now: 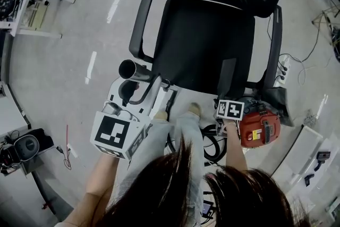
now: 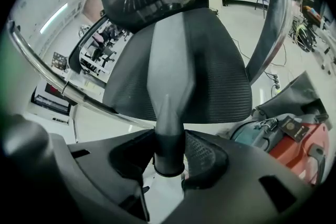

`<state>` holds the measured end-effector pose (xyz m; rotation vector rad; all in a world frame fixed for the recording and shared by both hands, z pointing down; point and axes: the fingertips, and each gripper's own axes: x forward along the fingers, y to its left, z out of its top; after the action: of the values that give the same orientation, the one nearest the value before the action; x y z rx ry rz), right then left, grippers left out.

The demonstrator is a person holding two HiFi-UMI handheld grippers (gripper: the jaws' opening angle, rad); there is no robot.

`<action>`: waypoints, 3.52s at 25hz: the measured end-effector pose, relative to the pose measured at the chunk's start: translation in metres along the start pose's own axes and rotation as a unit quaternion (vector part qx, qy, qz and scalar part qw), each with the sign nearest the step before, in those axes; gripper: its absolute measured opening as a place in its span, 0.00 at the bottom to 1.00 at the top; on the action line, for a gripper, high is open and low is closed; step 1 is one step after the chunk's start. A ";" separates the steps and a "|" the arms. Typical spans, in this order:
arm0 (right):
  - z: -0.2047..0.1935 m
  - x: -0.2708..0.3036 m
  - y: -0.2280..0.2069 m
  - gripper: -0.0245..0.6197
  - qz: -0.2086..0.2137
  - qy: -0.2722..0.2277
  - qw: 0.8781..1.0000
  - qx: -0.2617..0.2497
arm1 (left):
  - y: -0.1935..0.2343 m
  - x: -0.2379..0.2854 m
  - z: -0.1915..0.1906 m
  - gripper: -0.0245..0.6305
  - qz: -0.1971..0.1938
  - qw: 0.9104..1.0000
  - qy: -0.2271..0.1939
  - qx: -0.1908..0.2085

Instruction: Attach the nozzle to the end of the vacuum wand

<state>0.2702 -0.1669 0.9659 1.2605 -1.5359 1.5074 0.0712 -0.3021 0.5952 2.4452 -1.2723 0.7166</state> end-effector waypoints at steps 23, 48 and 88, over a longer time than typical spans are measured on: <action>0.022 -0.123 0.090 0.31 0.055 -0.102 0.991 0.070 | -0.019 -0.029 0.005 0.28 -0.028 0.999 0.030 0.019; 0.061 -0.268 0.215 0.31 0.129 -0.248 0.960 0.031 | -0.040 -0.082 -0.006 0.28 -0.058 0.997 0.041 0.028; -0.017 -0.459 0.378 0.31 0.132 -0.500 0.855 0.045 | -0.057 -0.198 -0.044 0.28 -0.177 0.980 0.002 0.088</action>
<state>0.0737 -0.1045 0.4080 2.1540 -2.3645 1.0824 0.0097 -0.1151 0.5211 2.7079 -0.7635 0.7581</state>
